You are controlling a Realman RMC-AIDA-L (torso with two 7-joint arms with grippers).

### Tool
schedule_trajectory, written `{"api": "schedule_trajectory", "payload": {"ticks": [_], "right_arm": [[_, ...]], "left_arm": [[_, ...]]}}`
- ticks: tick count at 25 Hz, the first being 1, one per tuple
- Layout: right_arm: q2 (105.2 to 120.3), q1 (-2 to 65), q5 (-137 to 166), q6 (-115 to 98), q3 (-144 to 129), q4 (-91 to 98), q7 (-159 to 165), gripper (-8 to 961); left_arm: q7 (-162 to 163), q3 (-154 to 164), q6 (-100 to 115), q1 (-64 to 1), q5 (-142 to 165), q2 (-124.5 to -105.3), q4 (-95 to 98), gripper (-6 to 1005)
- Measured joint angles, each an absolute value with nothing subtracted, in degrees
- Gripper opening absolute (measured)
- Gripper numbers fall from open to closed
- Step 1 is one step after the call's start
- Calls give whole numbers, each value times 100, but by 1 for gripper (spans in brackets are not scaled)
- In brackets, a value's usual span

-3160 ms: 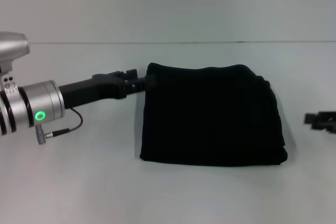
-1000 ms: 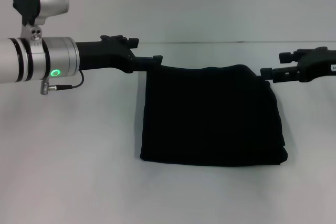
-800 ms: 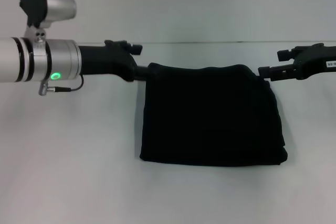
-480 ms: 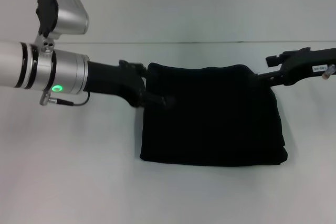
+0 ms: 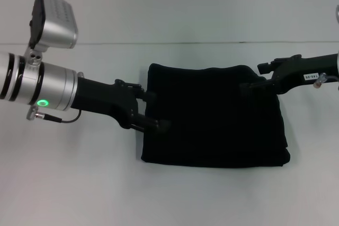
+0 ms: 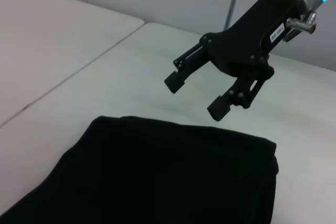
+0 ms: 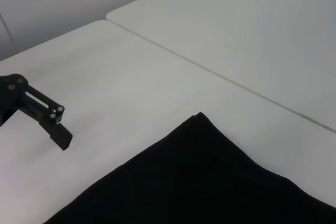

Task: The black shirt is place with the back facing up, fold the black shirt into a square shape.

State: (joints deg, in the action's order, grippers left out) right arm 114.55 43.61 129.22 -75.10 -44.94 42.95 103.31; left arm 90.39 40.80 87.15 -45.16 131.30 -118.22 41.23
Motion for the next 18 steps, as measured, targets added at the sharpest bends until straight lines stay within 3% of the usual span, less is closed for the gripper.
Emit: {"api": "schedule_trajectory", "payload": {"ticks": [18], "right_arm": [[11512, 4243, 12907, -7535, -4467, 4236, 10149, 930]], "left_arm": [[8992, 3672, 9050, -4448, 13286, -11751, 4161, 899]]}}
